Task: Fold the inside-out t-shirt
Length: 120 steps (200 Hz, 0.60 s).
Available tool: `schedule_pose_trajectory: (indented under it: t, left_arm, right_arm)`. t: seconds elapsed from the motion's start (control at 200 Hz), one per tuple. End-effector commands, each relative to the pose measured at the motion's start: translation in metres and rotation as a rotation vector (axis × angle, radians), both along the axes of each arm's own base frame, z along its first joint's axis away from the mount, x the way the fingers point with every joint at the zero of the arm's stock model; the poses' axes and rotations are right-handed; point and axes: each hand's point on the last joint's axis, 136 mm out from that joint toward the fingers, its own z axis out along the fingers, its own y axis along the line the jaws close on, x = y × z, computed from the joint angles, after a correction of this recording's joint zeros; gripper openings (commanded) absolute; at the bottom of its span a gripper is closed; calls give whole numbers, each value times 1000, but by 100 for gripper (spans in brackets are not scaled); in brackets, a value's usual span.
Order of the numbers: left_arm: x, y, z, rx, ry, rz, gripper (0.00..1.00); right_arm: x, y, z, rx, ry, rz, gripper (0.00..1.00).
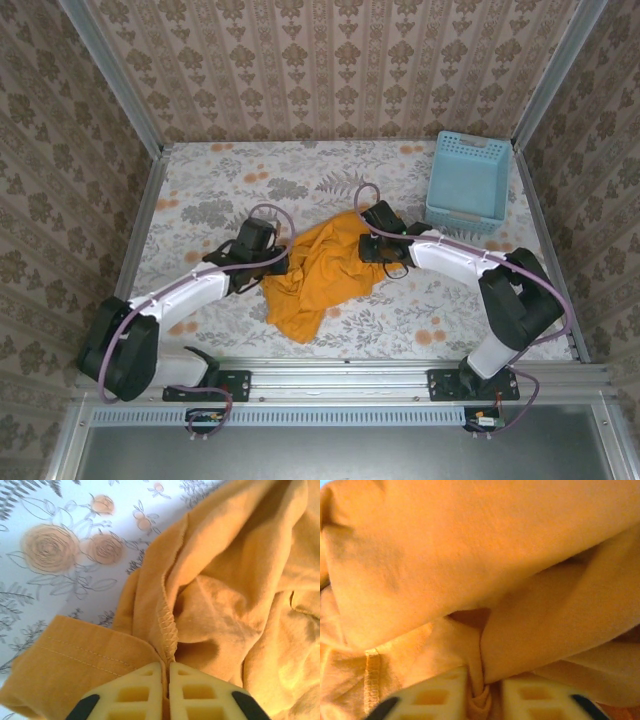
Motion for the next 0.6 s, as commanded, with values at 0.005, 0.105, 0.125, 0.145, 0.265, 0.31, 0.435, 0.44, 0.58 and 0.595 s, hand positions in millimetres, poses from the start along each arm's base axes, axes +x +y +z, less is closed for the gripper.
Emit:
schedule_pose_trajectory:
  t: [0.005, 0.105, 0.125, 0.145, 0.265, 0.31, 0.435, 0.44, 0.58, 0.595]
  left_arm:
    - [17, 11, 46, -40, -99, 37, 4]
    - [24, 27, 84, -60, -180, 75, 0]
    - [25, 29, 94, -68, -199, 80, 0]
    - [24, 29, 103, -77, -218, 77, 0]
    - [27, 52, 160, -126, -349, 139, 0]
    - [24, 57, 183, -146, -402, 145, 0]
    - [10, 67, 237, -187, -541, 154, 0]
    - [9, 68, 240, -188, -547, 154, 0]
    - [-9, 84, 285, -214, -681, 189, 0]
    - [-11, 86, 287, -216, -689, 192, 0]
  right_arm:
    - [3, -13, 42, -58, -86, -4, 10]
    - [-1, -28, 87, -86, -181, -10, 5]
    - [-1, -31, 95, -90, -199, -12, 4]
    - [-3, -34, 109, -84, -230, -15, 3]
    - [-15, -50, 172, -60, -366, -23, 0]
    - [-21, -54, 197, -38, -425, -19, 0]
    - [-42, -68, 257, 29, -575, -17, 0]
    - [-43, -69, 260, 33, -581, -15, 0]
    - [-67, -81, 308, 94, -711, -4, 0]
    - [-68, -82, 312, 94, -720, -6, 0]
